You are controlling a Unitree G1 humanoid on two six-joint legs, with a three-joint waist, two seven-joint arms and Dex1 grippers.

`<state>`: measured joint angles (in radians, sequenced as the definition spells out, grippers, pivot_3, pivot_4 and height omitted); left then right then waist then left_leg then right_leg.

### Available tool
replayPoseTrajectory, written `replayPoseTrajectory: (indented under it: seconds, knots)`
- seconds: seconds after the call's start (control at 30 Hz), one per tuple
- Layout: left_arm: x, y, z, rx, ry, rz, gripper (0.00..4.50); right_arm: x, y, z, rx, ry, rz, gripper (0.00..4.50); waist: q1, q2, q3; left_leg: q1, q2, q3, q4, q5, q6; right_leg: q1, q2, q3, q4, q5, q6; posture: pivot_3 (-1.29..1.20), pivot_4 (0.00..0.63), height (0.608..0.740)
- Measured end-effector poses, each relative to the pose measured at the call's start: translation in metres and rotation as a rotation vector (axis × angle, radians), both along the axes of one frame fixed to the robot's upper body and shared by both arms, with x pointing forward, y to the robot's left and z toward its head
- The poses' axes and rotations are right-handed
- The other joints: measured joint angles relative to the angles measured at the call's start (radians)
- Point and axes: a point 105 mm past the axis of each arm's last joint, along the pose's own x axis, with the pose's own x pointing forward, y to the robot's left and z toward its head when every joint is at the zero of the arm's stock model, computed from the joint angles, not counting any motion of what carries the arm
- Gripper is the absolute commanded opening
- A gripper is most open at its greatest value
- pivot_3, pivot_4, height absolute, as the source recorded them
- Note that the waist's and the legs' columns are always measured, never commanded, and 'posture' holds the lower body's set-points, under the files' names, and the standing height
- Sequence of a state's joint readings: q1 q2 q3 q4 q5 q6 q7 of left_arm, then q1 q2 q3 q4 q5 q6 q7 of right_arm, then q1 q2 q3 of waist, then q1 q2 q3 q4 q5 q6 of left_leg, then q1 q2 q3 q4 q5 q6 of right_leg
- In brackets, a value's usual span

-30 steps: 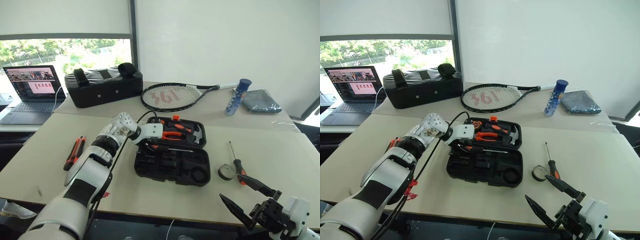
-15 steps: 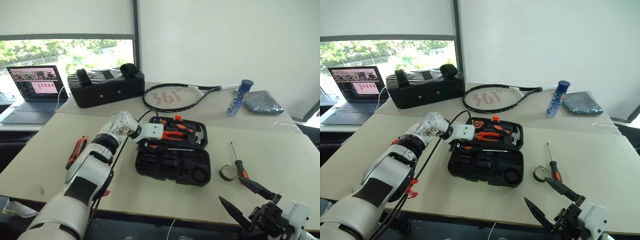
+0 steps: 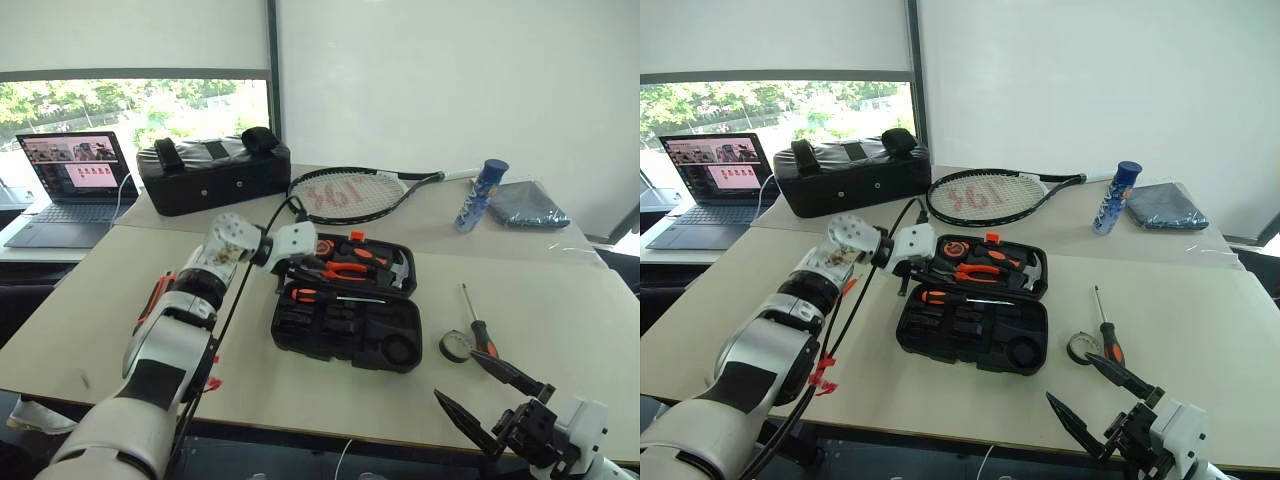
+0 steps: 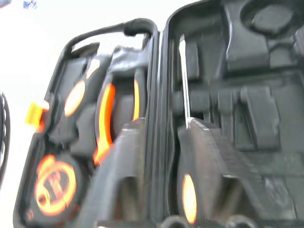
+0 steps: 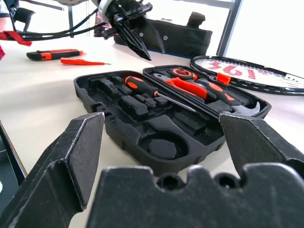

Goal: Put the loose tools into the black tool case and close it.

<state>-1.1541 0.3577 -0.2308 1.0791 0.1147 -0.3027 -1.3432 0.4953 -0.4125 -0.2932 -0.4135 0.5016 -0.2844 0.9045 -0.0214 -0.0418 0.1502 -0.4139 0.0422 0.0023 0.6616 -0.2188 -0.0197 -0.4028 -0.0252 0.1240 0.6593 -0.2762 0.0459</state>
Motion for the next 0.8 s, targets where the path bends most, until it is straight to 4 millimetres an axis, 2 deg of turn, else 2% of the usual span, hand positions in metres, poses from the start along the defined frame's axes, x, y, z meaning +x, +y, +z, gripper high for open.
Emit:
replayPoseTrajectory:
  seconds: [0.1, 0.33, 0.8]
  knots:
    - [-0.001, -0.001, -0.016, -0.016, 0.045, 0.037, 0.02, 0.000, 0.000, 0.000, -0.003, -0.001, 0.000, 4.50, 0.004, 0.000, 0.000, -0.001, 0.000, 0.000, 0.000, 0.000, 0.000, 0.000, 0.000, 0.000, 0.000, 0.000, 0.000, 0.00, 0.150, 0.740]
    - [0.003, -0.013, -0.023, -0.034, 0.035, 0.083, 0.02, 0.000, 0.000, 0.000, -0.013, 0.002, 0.002, 4.50, 0.008, 0.000, 0.000, -0.001, 0.000, 0.000, 0.000, 0.000, 0.000, 0.000, 0.000, 0.000, 0.000, 0.000, 0.000, 0.00, 0.150, 0.740]
    - [0.004, -0.021, -0.040, 0.012, 0.063, 0.124, 0.02, 0.001, -0.001, 0.000, -0.014, 0.001, -0.015, 4.50, 0.006, 0.000, 0.000, 0.006, 0.000, -0.001, 0.000, 0.000, 0.000, 0.007, 0.000, 0.000, -0.001, 0.000, 0.000, 0.00, 0.150, 0.740]
